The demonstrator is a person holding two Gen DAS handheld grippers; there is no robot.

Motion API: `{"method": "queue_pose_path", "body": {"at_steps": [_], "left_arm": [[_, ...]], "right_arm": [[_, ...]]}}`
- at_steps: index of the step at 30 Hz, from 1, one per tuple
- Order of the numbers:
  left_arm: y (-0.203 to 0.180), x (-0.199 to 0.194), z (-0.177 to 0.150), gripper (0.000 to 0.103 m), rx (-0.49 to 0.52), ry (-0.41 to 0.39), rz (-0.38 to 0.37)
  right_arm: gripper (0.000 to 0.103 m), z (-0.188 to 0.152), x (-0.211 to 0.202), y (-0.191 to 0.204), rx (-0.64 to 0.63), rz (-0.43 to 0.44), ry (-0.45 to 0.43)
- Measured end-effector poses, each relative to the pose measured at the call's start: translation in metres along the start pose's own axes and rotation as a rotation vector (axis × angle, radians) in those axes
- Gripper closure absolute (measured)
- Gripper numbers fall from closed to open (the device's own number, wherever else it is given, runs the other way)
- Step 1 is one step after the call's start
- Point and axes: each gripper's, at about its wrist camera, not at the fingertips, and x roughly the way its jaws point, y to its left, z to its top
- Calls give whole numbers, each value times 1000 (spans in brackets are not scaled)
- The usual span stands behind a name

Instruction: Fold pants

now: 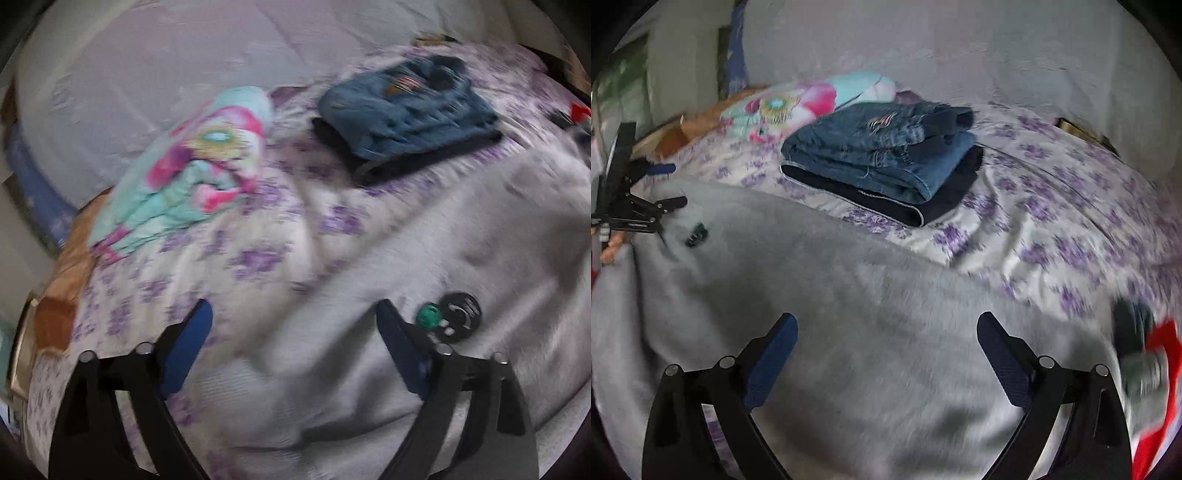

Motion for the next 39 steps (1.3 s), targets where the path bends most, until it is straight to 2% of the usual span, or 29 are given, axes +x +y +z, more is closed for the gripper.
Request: {"method": "queue_pose_path", "body": {"at_steps": [1,3,4,6,9,13,14,15,17,19,20,25,29,34,39], "left_arm": [[-5,4,-2,43,22,8,-21],[-15,11,-5,55,67,16,-10],[-18,12,-6,65,82,13,-26],[-16,11,-6,68,76,0,-51],[-3,15,-6,70,8,4,-120],[10,22,-5,70,-69,22,-176],[10,22,-5,70,-72,22,-178],[10,21,-5,70,-72,21,-177],[9,18,-5,75,-69,18,-169],[13,12,-3,79,-80,7,-164],[15,7,-3,85,-89,-3,-158],[23,-38,-11,87,-112,-73,-160],[26,-92,-33,87,-97,-141,-152],[11,-157,-91,85,-53,-204,-173],[-20,-182,-162,84,-11,-157,-191]], "right_arm": [[5,4,7,-1,-29,-1,13],[5,14,24,-3,-111,-2,32],[5,19,30,-4,-142,3,39],[7,29,42,-12,-192,22,49],[13,39,61,-27,-211,79,72],[28,33,93,-39,-129,191,148],[42,32,91,-42,-100,211,133],[66,30,86,-39,-98,223,121],[90,26,70,-32,-123,189,99],[92,21,49,-20,-137,132,77],[92,20,39,-16,-146,112,62],[92,9,-39,8,-149,36,-51],[92,-14,-105,39,-177,-24,-142],[92,-83,-178,83,-180,-73,-233],[92,-176,-204,131,-176,-104,-252]]}}
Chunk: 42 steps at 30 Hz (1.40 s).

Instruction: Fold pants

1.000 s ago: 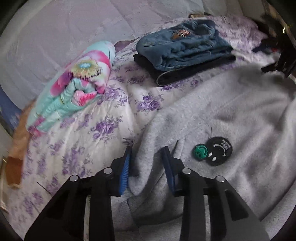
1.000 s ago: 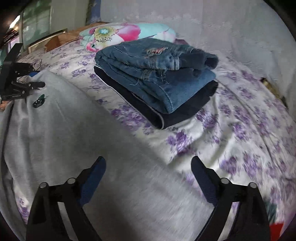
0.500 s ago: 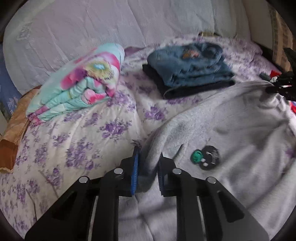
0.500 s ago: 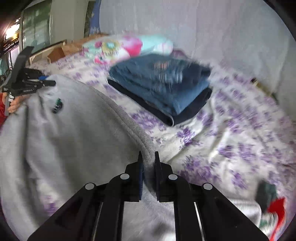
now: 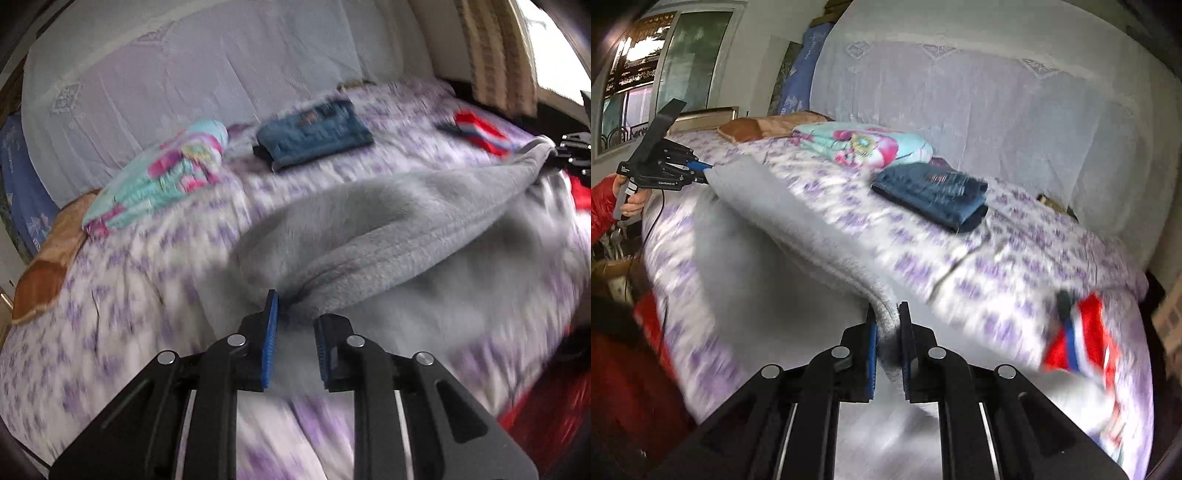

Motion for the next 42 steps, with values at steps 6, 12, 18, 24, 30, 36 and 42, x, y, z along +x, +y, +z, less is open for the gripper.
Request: {"method": "queue_pose_path", "body": {"at_steps": [6,12,18,24,30,36,42], "left_arm": [[-1,6,-48,85,-124,63,-12],[25,-21,-45,80,-307,-29,-135],[8,-37,-15,52,-334,-113,-210],[-29,-27,42,14,-329,-140,-221],[-34,76,13,11,-394,197,-122],[-39,54,0,12,-386,138,-92],[-33,-1,21,10,-370,-49,-160]], "right_arm": [[92,-46,-1,28,26,-17,34],[92,-39,-13,30,12,-43,8],[92,-68,7,47,25,-25,99],[91,-73,12,60,-7,-70,120],[89,-81,12,72,-39,-132,103],[83,-81,8,69,-14,-133,105],[38,-39,-45,30,173,-31,-94]]}}
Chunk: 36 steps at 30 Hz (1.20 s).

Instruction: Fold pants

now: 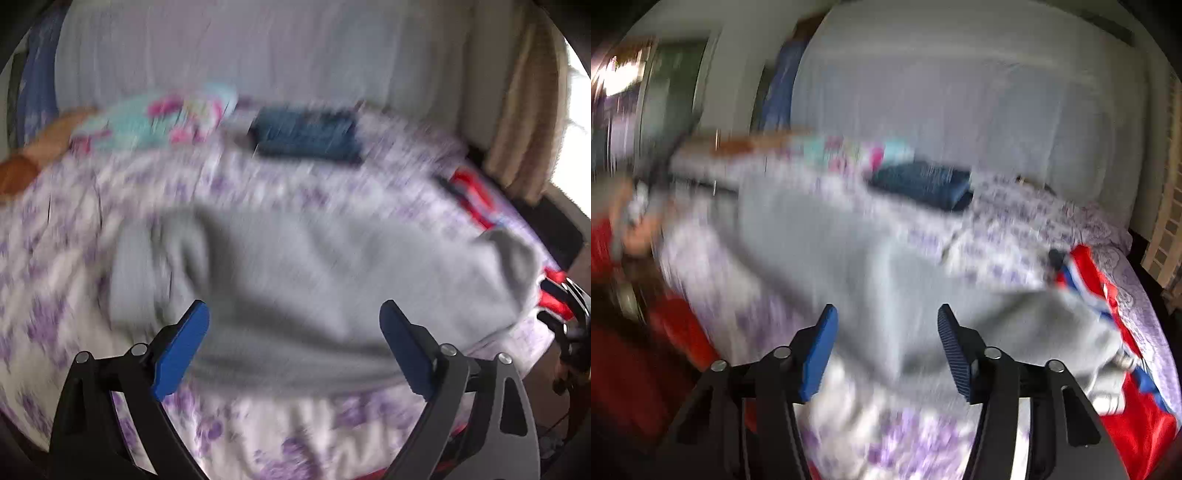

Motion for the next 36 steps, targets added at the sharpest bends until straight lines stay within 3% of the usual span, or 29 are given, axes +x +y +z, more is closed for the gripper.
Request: {"method": "queue_pose_path", "body": {"at_steps": [1,3,5,7,8,9,11,14,17,20,23,27,28,29,30,31,36], "left_arm": [[-5,-6,7,5,7,-32,-20],[-9,0,12,5,5,-35,-29],[-10,27,8,5,-5,43,2],[-2,69,-10,4,-20,198,86],[1,81,-20,4,-10,212,96],[-6,75,-29,4,39,128,117],[-8,74,-31,4,49,129,134],[-4,73,-29,4,24,127,109],[-5,71,-36,4,39,81,116],[-4,69,-36,4,27,68,113],[-6,69,-36,4,27,65,116],[-6,68,-36,4,28,65,115],[-5,68,-37,4,28,64,115],[-6,68,-37,4,28,64,115],[-5,68,-37,4,28,63,113],[-5,68,-36,4,28,62,112],[-6,67,-36,4,26,58,112]], "right_arm": [[37,9,2,-5,28,7,-6],[35,23,21,-13,69,-11,7],[35,21,56,-14,76,-39,107],[32,1,92,-17,107,-15,263],[30,-19,110,-21,158,27,327],[30,-22,105,-22,173,33,273],[31,-18,91,-26,190,27,269],[31,-9,49,-38,228,-18,141],[31,-10,1,-73,318,-163,47],[30,-33,-18,-125,493,-309,78],[30,-53,-13,-157,661,-260,87],[31,-55,5,-173,735,-163,6],[34,-52,12,-176,721,-160,1],[58,-47,22,-176,695,-161,10],[88,-45,26,-176,680,-171,21],[93,-42,29,-177,671,-175,26],[94,-23,-26,-153,551,-251,-52]]}}
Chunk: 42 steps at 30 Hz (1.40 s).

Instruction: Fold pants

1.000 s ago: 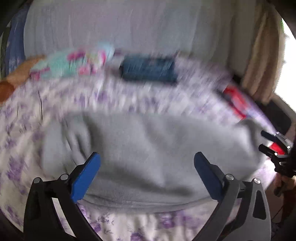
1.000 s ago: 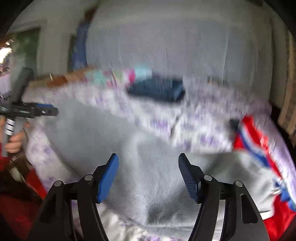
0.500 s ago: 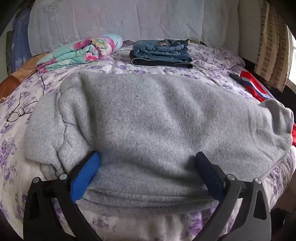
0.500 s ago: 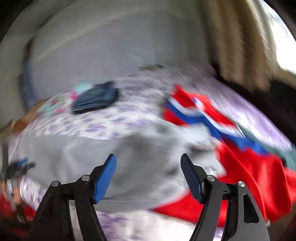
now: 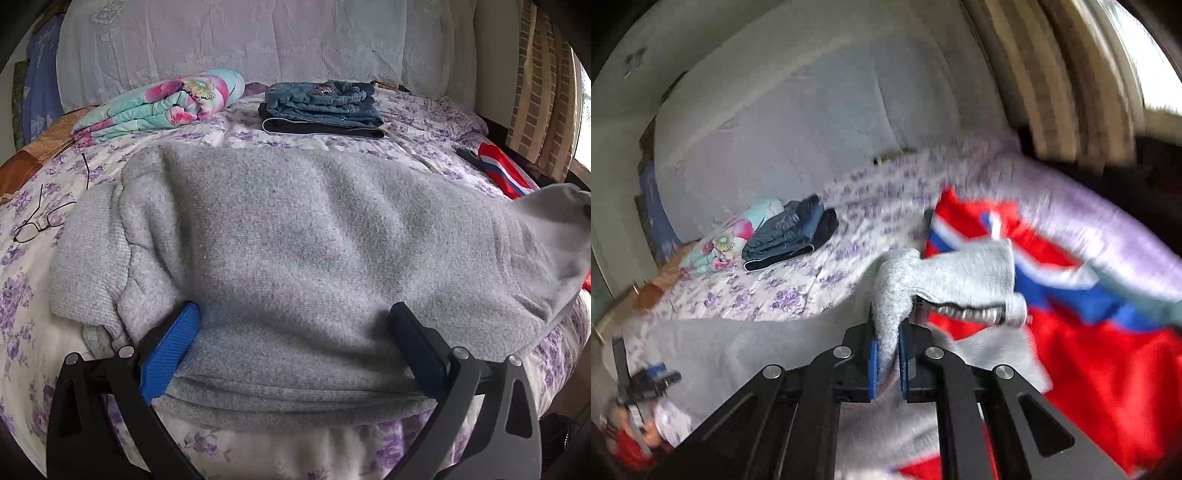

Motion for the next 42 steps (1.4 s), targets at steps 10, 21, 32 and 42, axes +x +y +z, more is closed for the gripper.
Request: {"method": "queue_pose_path", "body": {"at_steps": [10,21,32,42], "left_arm": [[-2,0,2,4,9,20,11],[-90,-43,36,5,252,-85,23],[-100,10,10,4,213,103,-151],[-68,-17,34,5,69,41,-50]], "right_arm": [[59,-45,-3,-39,77,-111,179],[36,-6,-5,66,-446,-260,-42],[27,-19,67,71,-410,-115,258],[98,-8,153,261,-567,399,340]]}}
